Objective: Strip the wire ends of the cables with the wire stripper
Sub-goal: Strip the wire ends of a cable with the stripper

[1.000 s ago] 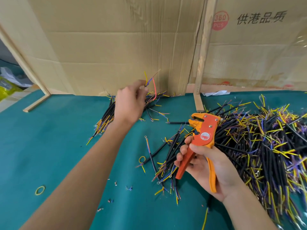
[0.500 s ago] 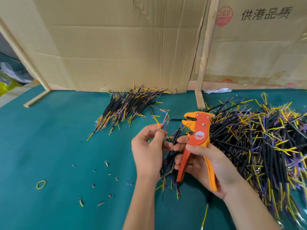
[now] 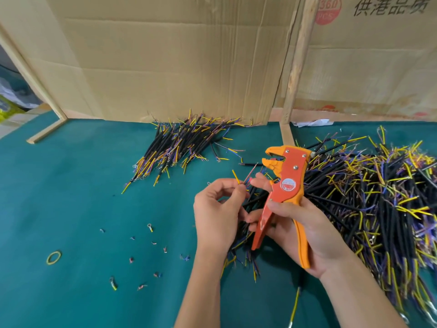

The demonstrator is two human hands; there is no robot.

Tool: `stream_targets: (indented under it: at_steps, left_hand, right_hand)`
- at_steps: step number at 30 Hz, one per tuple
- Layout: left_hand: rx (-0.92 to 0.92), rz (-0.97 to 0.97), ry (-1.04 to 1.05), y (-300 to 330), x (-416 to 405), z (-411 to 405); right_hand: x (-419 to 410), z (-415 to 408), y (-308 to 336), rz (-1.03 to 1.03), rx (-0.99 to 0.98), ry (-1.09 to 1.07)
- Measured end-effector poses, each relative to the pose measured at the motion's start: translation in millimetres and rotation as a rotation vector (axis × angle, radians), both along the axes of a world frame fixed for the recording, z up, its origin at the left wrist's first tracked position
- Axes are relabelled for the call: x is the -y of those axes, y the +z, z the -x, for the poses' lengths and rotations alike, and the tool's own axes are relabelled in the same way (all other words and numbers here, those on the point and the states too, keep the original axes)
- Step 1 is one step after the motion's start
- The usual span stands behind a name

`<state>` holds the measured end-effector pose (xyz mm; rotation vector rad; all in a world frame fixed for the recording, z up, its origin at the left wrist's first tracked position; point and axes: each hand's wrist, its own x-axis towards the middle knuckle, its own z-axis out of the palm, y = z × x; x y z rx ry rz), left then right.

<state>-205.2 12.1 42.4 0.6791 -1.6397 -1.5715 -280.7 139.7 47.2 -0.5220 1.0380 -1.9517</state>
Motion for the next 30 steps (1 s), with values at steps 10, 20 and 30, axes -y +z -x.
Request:
stream_targets:
  at_steps: [10,20,30]
  left_hand:
    - [0.053,0.06,-0.006,-1,2,-2]
    - [-0.063,-0.028,0.109,-1,16,-6]
    - [-0.034,0.138,0.151,-2,11,-2]
  right_hand:
    - [-1,-1,4,-0.05,-0.029,0.064]
    - [-7,5,4,-0.002,0.065,0.004]
    - [-5,0,2,-0.068,0.066,0.188]
